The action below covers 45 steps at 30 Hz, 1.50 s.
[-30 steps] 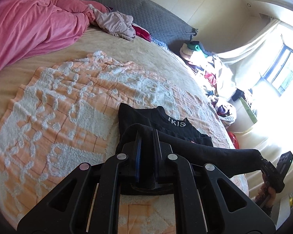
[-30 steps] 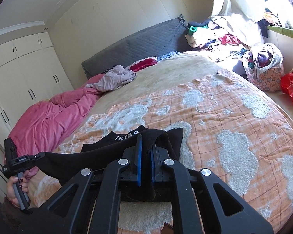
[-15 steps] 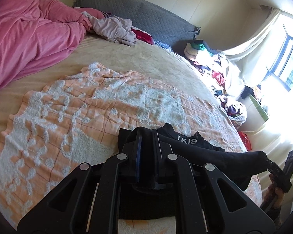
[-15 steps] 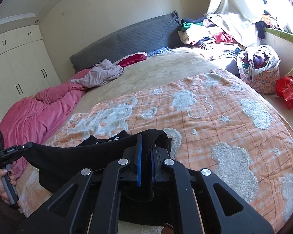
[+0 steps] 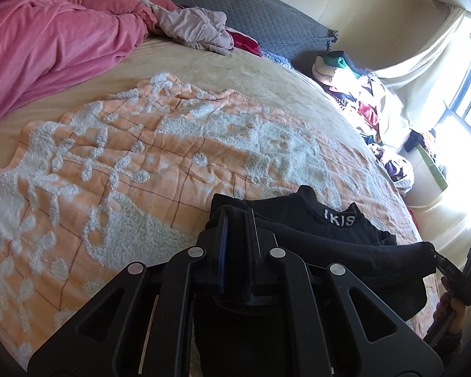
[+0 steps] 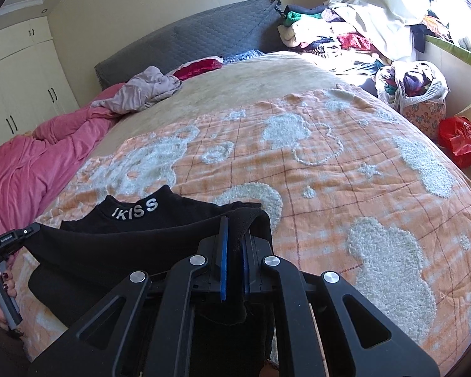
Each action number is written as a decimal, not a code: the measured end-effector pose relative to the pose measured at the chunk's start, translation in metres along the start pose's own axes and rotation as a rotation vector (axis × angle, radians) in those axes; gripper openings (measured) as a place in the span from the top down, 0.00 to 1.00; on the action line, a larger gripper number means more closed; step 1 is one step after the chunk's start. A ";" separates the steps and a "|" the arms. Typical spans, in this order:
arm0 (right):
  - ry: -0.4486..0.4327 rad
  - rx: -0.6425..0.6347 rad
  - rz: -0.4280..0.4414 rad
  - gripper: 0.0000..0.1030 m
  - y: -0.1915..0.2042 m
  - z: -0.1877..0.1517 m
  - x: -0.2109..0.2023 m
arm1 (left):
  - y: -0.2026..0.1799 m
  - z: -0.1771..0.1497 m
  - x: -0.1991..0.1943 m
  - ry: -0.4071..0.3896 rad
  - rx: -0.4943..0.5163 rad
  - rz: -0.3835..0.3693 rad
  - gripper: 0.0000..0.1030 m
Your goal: Fold small clothes
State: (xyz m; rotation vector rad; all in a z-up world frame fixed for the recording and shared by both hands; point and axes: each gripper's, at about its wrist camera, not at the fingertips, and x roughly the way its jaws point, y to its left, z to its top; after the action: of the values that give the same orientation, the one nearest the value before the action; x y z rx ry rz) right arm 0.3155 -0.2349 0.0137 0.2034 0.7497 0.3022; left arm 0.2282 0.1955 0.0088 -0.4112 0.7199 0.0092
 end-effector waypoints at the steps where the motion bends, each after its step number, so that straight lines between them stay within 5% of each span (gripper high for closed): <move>1: 0.007 -0.003 -0.004 0.93 0.000 -0.002 0.003 | 0.001 -0.002 0.002 -0.001 -0.002 0.001 0.95; 4: 0.019 -0.008 -0.013 0.90 -0.002 -0.005 0.009 | 0.002 -0.006 0.005 -0.006 0.006 0.015 0.91; 6: 0.024 -0.011 -0.019 0.73 -0.001 -0.006 0.009 | 0.002 -0.007 0.003 -0.002 0.007 0.007 0.84; 7: 0.012 -0.014 -0.040 0.48 0.000 -0.007 0.006 | 0.001 -0.006 -0.001 -0.013 0.013 0.011 0.81; 8: -0.003 -0.017 -0.052 0.38 0.001 -0.007 0.003 | -0.002 -0.005 -0.006 -0.029 0.021 0.016 0.79; 12: -0.063 -0.058 -0.055 0.38 0.010 -0.009 -0.017 | -0.019 -0.003 -0.026 -0.069 0.083 0.024 0.73; 16: -0.096 -0.161 -0.031 0.40 0.034 -0.019 -0.036 | -0.050 -0.014 -0.032 0.003 0.184 -0.045 0.66; 18: -0.081 -0.226 -0.011 0.50 0.050 -0.025 -0.039 | -0.068 -0.025 -0.028 0.048 0.228 -0.089 0.66; 20: -0.027 -0.299 0.001 0.78 0.066 -0.032 -0.036 | -0.085 -0.038 -0.020 0.114 0.260 -0.154 0.66; 24: 0.082 -0.388 0.007 0.89 0.086 -0.051 -0.020 | -0.114 -0.068 -0.001 0.217 0.364 -0.175 0.66; 32: 0.224 -0.437 -0.056 0.89 0.087 -0.074 0.009 | -0.123 -0.095 0.019 0.313 0.445 -0.146 0.66; 45: 0.157 -0.386 -0.063 0.91 0.081 -0.052 0.031 | -0.121 -0.074 0.048 0.253 0.486 -0.117 0.65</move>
State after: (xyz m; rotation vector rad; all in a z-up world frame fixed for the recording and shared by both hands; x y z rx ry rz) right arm 0.2848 -0.1447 -0.0204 -0.2110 0.8355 0.4000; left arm 0.2350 0.0507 -0.0285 0.0141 0.9159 -0.3277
